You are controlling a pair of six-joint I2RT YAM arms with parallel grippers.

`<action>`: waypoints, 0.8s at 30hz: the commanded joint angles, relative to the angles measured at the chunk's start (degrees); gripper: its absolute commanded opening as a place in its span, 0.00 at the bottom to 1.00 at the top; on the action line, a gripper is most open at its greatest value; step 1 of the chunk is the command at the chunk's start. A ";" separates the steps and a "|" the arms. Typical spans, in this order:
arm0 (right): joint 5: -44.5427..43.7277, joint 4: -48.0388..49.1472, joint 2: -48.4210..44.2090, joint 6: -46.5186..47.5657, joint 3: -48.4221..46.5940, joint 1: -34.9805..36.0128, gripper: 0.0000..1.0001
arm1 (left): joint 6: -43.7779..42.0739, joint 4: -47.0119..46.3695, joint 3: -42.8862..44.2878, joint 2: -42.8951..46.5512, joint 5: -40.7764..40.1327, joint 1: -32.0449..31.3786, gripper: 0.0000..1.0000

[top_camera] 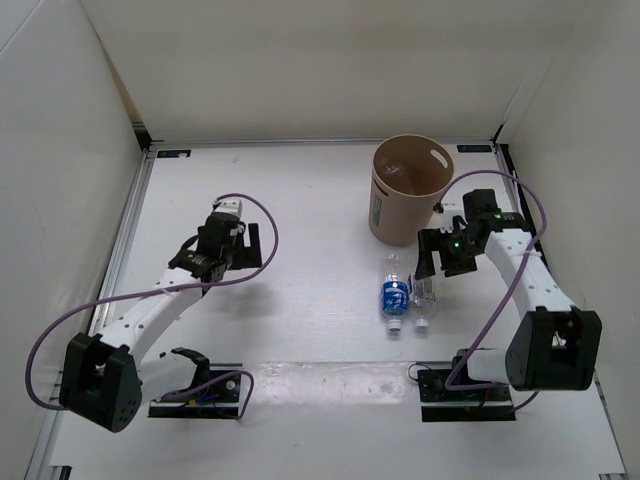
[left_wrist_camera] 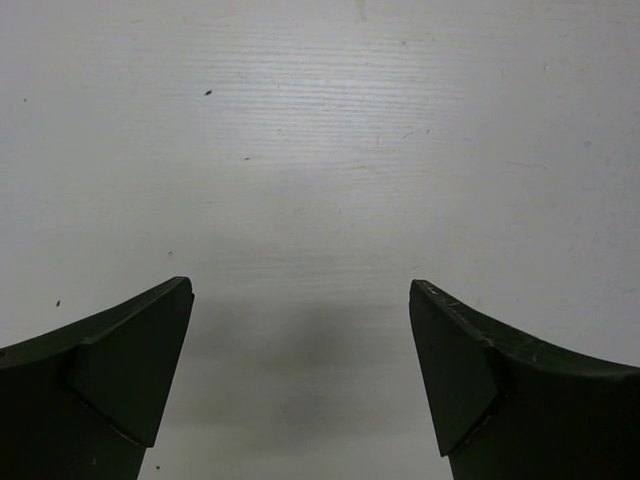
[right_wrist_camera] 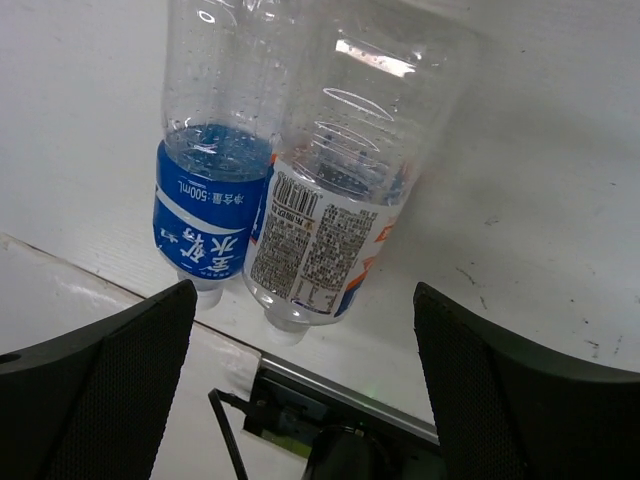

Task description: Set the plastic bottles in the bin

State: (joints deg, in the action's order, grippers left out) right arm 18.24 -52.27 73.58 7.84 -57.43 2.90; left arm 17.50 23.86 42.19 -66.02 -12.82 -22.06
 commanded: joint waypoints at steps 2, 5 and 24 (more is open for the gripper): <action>-0.75 -0.64 3.57 -1.33 -1.89 2.11 0.90 | -1.32 2.68 -2.72 5.01 -2.03 0.79 1.00; -1.28 -0.99 6.12 -1.86 -2.51 2.55 0.90 | -1.59 3.48 -3.70 6.69 -2.47 1.15 1.00; -2.77 -3.01 16.85 -3.44 -5.32 0.09 0.90 | -1.68 3.30 -4.23 6.17 -1.42 4.48 1.00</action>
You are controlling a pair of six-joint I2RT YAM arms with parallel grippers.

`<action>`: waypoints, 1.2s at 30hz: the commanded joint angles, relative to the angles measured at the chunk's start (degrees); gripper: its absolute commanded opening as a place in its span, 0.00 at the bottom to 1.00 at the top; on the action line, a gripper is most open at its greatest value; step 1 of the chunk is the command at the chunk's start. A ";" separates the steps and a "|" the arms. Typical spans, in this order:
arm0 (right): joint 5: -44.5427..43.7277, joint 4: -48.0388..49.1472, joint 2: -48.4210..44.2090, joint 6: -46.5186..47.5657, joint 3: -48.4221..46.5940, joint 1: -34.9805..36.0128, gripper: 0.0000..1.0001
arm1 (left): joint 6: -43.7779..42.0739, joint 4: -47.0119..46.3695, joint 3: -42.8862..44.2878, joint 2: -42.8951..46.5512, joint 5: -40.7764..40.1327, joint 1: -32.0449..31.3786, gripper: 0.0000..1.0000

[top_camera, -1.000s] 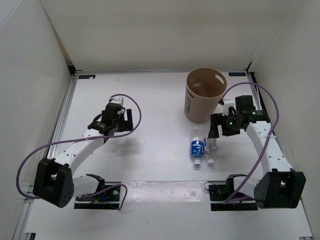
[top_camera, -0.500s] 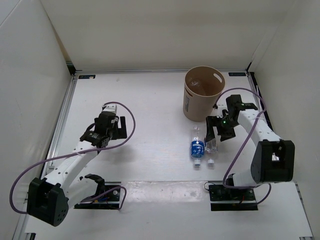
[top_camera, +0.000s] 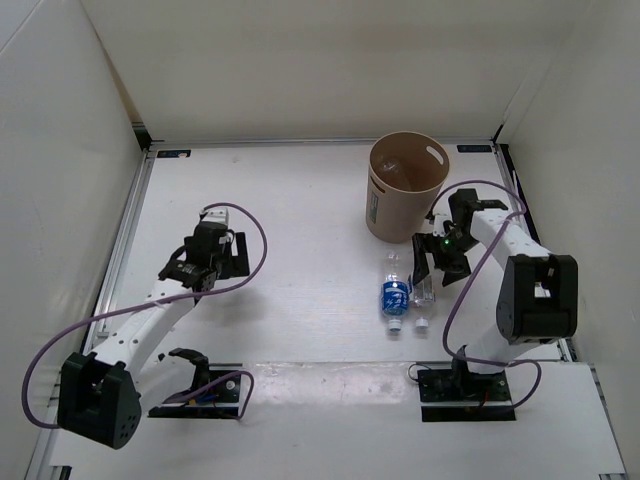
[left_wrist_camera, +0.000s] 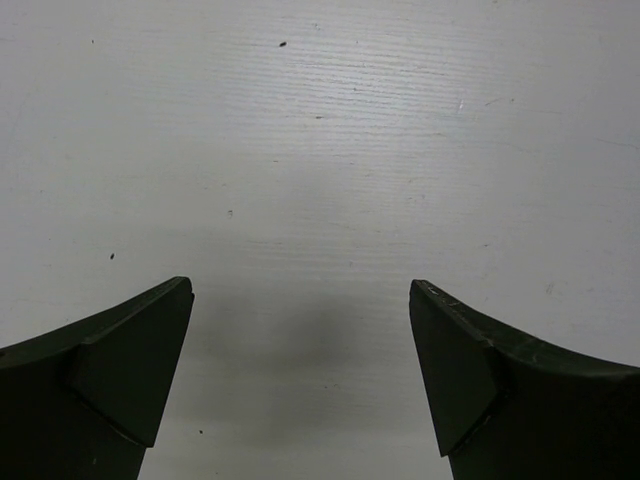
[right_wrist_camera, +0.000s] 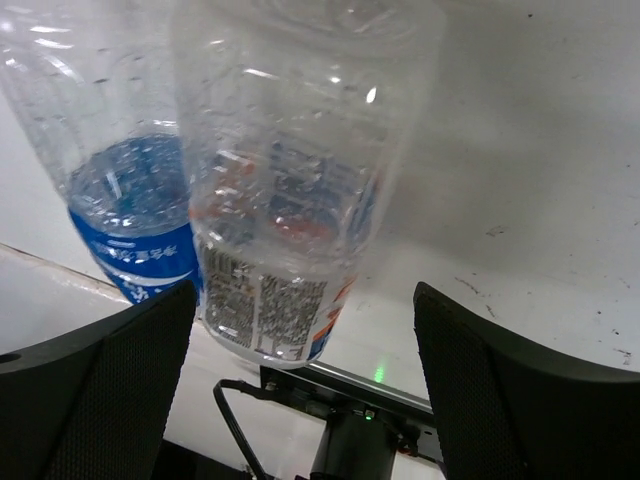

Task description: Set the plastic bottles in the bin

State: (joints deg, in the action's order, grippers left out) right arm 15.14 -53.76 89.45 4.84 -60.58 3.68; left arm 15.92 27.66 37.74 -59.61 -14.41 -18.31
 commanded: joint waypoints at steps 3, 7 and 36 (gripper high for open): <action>0.60 -1.97 2.22 -0.45 -2.53 -0.78 0.90 | 0.16 -0.68 0.41 -0.68 0.44 1.16 1.00; 1.04 -2.40 3.80 -0.18 -2.97 -0.08 0.90 | 1.04 -1.12 0.14 -1.03 1.14 1.17 1.00; -5.56 -1.44 5.65 -4.40 -2.62 -9.83 0.32 | 2.89 -1.03 3.04 -8.68 3.96 1.25 1.00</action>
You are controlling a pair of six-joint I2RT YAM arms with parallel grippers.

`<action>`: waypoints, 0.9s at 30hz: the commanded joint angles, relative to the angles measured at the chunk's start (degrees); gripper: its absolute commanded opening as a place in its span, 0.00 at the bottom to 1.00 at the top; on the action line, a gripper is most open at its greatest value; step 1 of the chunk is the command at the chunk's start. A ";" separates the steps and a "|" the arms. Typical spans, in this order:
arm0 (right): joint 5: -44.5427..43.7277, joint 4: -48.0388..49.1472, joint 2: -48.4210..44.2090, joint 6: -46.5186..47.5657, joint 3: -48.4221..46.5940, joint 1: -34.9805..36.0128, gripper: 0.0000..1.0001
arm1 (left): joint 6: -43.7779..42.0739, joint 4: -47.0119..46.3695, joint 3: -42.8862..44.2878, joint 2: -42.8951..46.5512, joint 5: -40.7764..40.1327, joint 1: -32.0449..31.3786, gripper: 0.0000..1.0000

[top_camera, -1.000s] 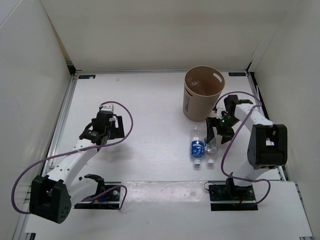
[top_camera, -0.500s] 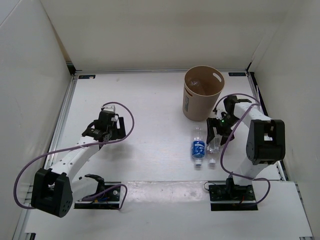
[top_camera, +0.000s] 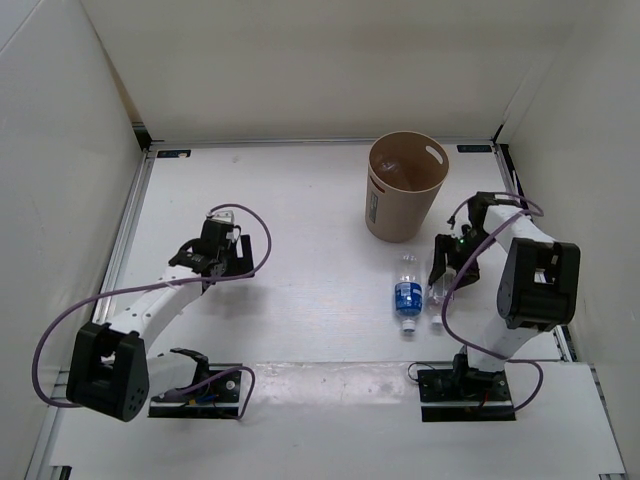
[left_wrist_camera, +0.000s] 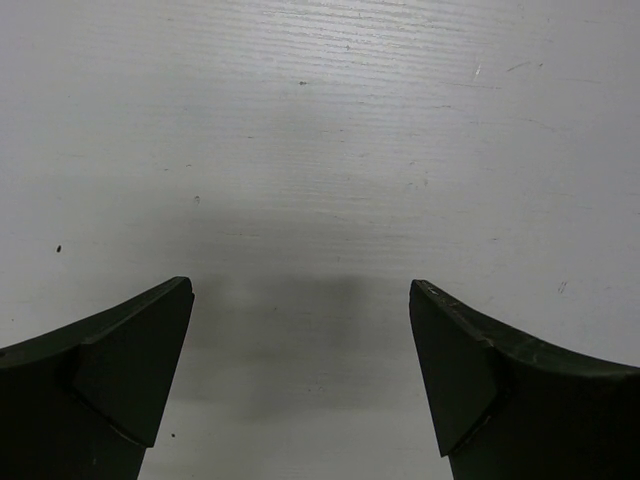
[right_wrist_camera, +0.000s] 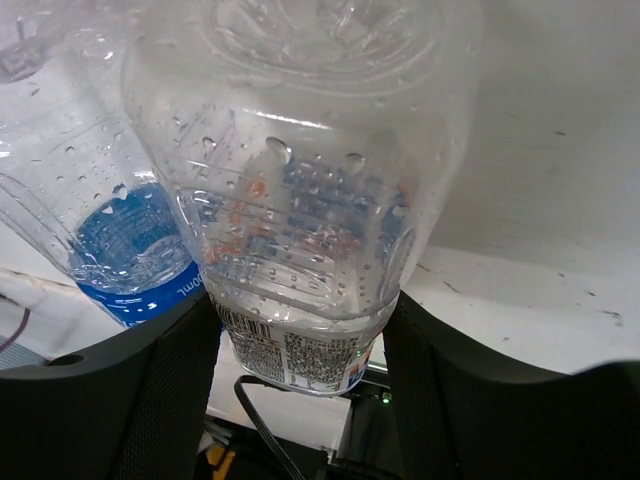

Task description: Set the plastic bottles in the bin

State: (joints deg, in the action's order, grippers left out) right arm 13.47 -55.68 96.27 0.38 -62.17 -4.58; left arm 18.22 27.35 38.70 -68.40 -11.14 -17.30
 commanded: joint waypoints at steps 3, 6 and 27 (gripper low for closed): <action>-3.81 0.84 -2.14 0.06 -0.76 -2.36 0.22 | 0.94 -0.46 2.08 0.11 0.94 0.25 1.00; -2.75 1.10 -3.98 -0.03 -0.41 -2.89 0.02 | 0.77 0.15 2.52 -0.50 1.47 0.34 1.00; 5.95 11.81 -20.68 -9.60 -12.33 -12.21 0.00 | 0.42 0.15 8.32 -7.80 4.81 -0.37 1.00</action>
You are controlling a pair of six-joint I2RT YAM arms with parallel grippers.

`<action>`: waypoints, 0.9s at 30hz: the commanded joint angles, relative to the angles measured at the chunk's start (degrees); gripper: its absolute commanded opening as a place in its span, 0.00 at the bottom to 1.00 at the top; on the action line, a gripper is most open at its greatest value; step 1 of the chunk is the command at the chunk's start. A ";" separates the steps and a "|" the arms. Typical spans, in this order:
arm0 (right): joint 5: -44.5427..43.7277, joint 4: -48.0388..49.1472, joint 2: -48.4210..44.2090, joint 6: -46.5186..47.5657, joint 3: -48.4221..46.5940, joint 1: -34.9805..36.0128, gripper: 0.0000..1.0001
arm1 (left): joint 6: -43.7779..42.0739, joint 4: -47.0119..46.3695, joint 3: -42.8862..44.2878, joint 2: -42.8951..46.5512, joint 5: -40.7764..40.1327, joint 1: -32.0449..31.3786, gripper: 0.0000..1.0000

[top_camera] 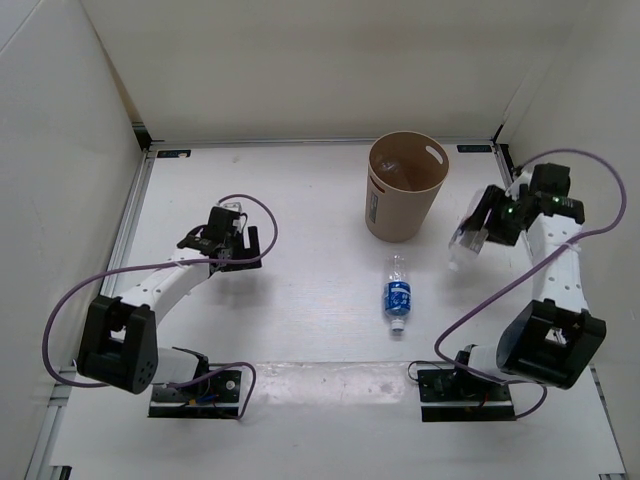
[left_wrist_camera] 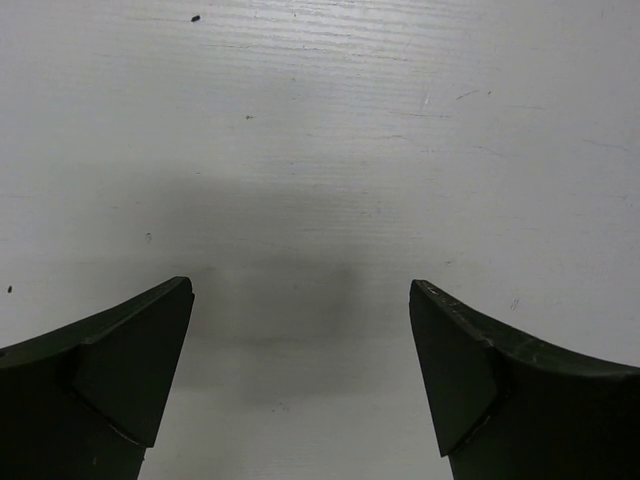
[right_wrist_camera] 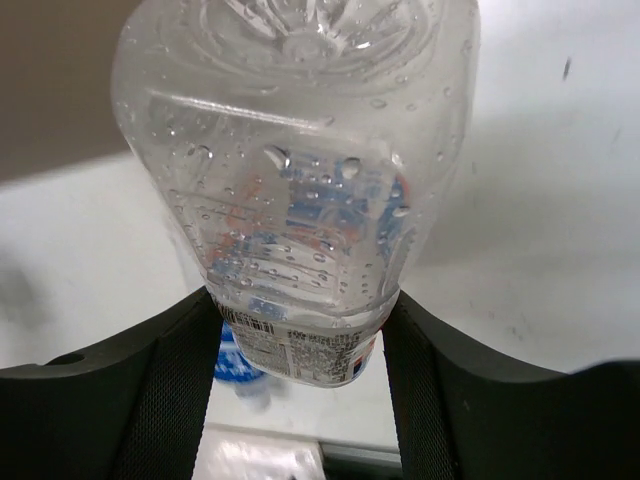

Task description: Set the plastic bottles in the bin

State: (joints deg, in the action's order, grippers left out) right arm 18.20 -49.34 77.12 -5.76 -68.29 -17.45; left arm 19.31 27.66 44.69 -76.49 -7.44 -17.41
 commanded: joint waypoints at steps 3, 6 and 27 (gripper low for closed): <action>0.97 7.77 0.21 -7.68 -14.22 0.40 0.00 | -1.55 -0.24 2.69 0.11 1.55 -0.35 1.00; -1.14 8.65 2.06 -8.38 -22.48 1.46 0.00 | -2.17 -0.15 2.95 0.02 1.91 -0.52 1.00; -10.98 18.76 16.12 -1.98 -45.70 24.66 0.00 | -1.03 1.34 2.07 3.10 -0.29 -1.84 1.00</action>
State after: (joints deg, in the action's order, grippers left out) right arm 8.88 -33.67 92.77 -10.41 -111.59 5.87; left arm 17.45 28.60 45.82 -76.25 -6.70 -18.90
